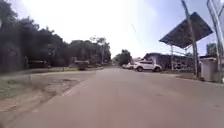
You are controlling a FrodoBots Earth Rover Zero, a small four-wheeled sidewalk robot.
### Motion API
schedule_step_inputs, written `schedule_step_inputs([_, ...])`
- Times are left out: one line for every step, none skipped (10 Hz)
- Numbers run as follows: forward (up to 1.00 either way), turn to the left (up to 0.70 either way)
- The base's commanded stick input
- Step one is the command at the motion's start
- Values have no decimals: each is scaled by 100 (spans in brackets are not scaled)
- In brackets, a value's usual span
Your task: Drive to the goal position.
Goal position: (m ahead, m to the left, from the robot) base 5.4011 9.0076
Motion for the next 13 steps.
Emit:
schedule_step_inputs([70, 0])
schedule_step_inputs([70, 0])
schedule_step_inputs([70, 0])
schedule_step_inputs([70, 0])
schedule_step_inputs([70, 0])
schedule_step_inputs([70, 0])
schedule_step_inputs([70, 0])
schedule_step_inputs([70, 11])
schedule_step_inputs([70, 32])
schedule_step_inputs([70, 15])
schedule_step_inputs([70, 0])
schedule_step_inputs([70, 0])
schedule_step_inputs([70, 0])
